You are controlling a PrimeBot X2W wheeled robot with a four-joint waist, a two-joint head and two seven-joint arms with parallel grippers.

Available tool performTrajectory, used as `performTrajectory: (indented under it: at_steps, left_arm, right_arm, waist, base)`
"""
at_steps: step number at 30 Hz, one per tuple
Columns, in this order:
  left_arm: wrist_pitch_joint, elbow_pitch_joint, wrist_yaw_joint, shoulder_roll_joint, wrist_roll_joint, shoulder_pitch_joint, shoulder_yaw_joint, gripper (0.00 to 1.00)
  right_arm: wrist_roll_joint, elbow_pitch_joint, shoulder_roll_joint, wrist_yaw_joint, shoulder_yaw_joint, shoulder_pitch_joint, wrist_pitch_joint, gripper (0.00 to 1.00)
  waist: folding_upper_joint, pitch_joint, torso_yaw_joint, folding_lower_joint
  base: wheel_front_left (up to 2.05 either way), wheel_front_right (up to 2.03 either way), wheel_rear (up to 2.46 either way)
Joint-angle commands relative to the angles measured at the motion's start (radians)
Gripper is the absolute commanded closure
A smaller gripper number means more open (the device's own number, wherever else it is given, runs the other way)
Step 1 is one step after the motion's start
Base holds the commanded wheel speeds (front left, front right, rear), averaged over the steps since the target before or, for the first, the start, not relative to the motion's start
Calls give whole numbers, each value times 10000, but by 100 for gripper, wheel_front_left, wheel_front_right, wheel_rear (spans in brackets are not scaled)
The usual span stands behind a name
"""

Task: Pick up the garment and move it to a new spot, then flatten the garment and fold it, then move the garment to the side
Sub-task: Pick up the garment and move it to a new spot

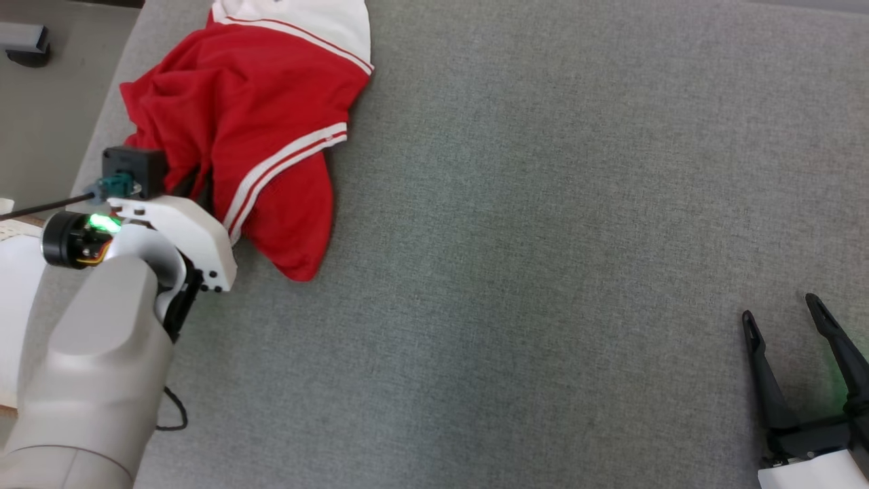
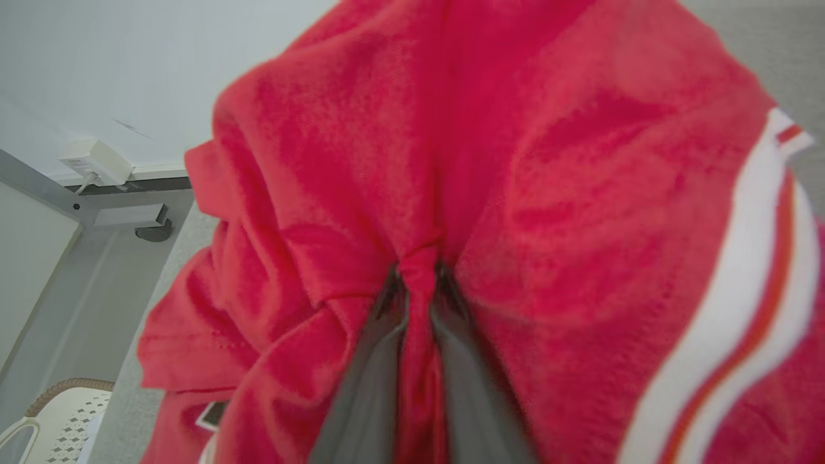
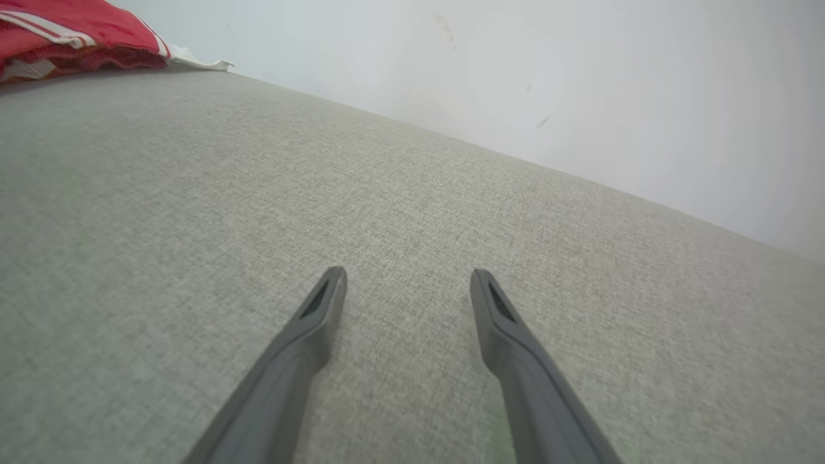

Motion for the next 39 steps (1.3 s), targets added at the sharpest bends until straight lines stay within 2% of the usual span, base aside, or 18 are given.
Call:
performTrajectory:
  at_steps: [1, 7, 12, 17, 24, 32, 39]
  left_arm:
    - [-108, 168, 40, -35, -17, -92, -12, 100]
    - [-755, 595, -29, -173, -329, -228, 44, 100]
    - [-1153, 61, -57, -104, -690, -363, 371, 100]
    - [-1267, -1072, 184, -152, -854, -219, 750, 100]
    - [-1270, -3343, 566, -272, -645, 518, 1200, 100]
    - [-1235, -4964, 592, -355, -664, 1345, 1097, 100]
    - [-722, -6655, 616, -450, -1012, 1875, 983, 100]
  right_arm:
    - [-52, 314, -15, -24, -47, 330, 93, 0]
    - [109, 385, 317, -24, 69, 255, 58, 0]
    - [276, 615, 645, -24, 147, 326, 55, 0]
    - [480, 850, 912, -24, 305, 372, 55, 0]
    - [680, 1003, 1143, -24, 298, 573, 55, 0]
    - [767, 1011, 1393, -24, 166, 957, 55, 0]
    - [861, 964, 1521, -24, 114, 1176, 55, 0]
  waist:
    - [0, -73, 0, 0]
    - [0, -682, 61, 0]
    - [0, -1470, 119, 0]
    - [0, -2237, 7, 0]
    - [0, -2954, -402, 0]
    - [0, -3576, -1088, 0]
    - [0, -4025, -1821, 0]
  base:
    - [0, 0, 0]
    - [0, 0, 0]
    - [0, 0, 0]
    - [0, 0, 0]
    - [0, 0, 0]
    - [0, 0, 0]
    - [0, 0, 0]
